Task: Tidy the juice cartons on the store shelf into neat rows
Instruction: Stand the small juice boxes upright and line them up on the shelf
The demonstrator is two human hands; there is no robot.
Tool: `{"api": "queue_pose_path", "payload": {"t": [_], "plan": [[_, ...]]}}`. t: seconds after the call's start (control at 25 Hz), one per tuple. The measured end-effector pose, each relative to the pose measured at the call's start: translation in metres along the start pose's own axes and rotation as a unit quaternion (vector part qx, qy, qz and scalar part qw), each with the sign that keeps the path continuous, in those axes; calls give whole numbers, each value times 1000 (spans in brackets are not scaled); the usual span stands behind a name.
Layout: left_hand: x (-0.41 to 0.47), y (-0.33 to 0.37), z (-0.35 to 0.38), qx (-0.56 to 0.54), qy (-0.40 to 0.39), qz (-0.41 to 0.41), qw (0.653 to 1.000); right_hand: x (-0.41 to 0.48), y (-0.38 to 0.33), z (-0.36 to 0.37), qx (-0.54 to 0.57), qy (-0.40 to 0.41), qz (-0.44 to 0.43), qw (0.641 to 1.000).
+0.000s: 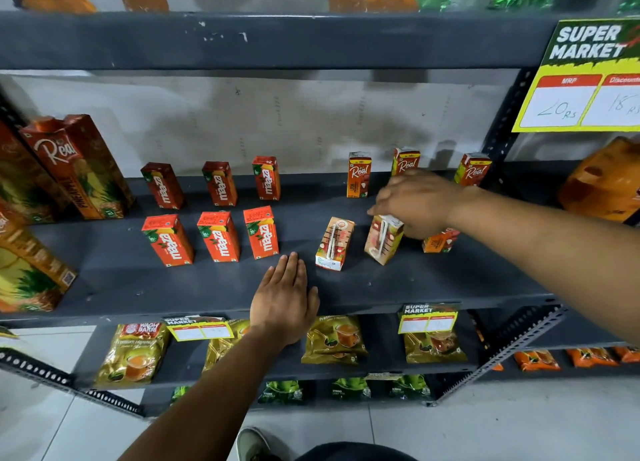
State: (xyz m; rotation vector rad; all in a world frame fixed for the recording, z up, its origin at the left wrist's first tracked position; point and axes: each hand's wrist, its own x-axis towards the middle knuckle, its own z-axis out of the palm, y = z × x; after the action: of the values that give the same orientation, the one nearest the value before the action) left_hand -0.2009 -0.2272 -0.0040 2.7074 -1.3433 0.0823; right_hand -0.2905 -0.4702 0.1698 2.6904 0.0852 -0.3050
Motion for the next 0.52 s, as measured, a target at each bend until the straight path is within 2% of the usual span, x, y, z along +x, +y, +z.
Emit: {"api": "queue_pose_path", "payload": {"t": [0.2,0.52], "plan": [[-1,1,-1,4,2,2,1000,5,-5,-7,141,-114,181,967],[-1,1,0,2,-1,0,1000,11,-15,-10,88,-135,253,954]]}}
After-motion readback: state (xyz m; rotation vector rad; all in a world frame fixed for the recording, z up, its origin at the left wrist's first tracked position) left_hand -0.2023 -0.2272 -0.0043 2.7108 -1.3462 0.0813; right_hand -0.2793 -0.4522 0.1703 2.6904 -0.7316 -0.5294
